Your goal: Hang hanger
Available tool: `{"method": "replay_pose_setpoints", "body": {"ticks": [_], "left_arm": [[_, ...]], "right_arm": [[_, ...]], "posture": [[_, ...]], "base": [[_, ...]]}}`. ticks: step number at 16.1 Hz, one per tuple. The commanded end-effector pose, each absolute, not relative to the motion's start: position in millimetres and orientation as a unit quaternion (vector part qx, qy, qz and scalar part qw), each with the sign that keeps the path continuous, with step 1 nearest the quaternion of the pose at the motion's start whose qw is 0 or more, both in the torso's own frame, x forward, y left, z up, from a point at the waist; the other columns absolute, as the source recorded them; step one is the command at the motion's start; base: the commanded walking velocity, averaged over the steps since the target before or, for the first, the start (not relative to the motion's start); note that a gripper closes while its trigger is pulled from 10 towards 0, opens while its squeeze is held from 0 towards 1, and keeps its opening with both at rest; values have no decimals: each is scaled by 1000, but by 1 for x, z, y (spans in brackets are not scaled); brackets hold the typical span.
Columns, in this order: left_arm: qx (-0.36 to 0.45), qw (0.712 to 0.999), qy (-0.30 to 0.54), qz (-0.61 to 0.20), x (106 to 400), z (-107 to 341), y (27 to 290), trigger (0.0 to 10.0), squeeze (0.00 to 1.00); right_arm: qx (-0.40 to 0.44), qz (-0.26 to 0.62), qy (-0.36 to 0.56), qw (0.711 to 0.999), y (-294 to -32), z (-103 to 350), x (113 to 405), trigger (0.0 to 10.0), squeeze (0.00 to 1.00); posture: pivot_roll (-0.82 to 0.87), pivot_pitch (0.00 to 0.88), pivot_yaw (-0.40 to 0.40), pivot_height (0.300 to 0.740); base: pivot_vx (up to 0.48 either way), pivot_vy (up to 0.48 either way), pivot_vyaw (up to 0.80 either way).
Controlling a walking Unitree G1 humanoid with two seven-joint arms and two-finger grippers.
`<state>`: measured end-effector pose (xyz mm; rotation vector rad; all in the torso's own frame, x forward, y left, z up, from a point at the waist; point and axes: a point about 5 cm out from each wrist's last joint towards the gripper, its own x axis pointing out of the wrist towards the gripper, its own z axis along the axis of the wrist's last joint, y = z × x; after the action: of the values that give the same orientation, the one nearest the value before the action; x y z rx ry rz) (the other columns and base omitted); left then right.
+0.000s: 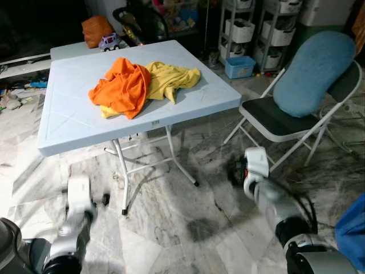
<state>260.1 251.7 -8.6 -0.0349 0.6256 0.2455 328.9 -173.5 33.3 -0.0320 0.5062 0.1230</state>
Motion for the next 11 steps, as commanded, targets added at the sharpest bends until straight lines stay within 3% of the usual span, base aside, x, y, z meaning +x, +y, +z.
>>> {"method": "replay_pose_setpoints", "body": {"ticks": [1, 5, 7, 11], "left_arm": [[-23, 936, 326, 133, 254, -16, 256, 10000, 0], [-39, 901, 421, 100, 222, -54, 232, 10000, 0], [-46, 889, 442, 106, 214, -61, 229, 10000, 0], [-53, 874, 473, 93, 198, -72, 221, 10000, 0]], "right_arm": [[-20, 56, 268, 962, -174, 24, 322, 10000, 0], [20, -1, 368, 930, -196, -19, 281, 10000, 0], [-5, 4, 398, 917, -199, -32, 265, 10000, 0], [-3, -9, 419, 908, -200, -42, 252, 10000, 0]], "posture": [[19, 0, 7, 740], [-13, 0, 11, 740], [-19, 0, 9, 740], [-48, 0, 10, 740]], "base": [[0, 0, 0], [0, 0, 0], [0, 0, 0], [0, 0, 0]]}}
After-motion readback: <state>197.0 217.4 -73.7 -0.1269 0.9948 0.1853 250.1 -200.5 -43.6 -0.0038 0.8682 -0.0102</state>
